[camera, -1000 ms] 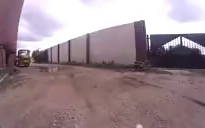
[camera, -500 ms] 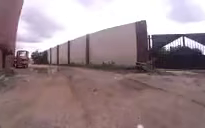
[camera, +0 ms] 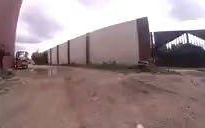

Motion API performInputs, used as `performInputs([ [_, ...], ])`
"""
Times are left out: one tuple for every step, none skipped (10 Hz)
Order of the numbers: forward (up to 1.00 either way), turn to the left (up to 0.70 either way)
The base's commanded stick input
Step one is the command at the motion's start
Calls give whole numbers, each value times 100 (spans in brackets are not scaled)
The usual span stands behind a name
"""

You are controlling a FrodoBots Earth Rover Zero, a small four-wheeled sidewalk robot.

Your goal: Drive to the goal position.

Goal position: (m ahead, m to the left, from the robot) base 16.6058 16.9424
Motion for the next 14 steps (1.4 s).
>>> performInputs([
  [50,49],
  [50,49],
  [50,49],
  [50,49],
  [50,49],
  [50,49],
  [50,49],
  [50,49],
  [50,49],
  [50,49],
  [50,49],
  [50,49],
  [50,49],
  [50,49],
])
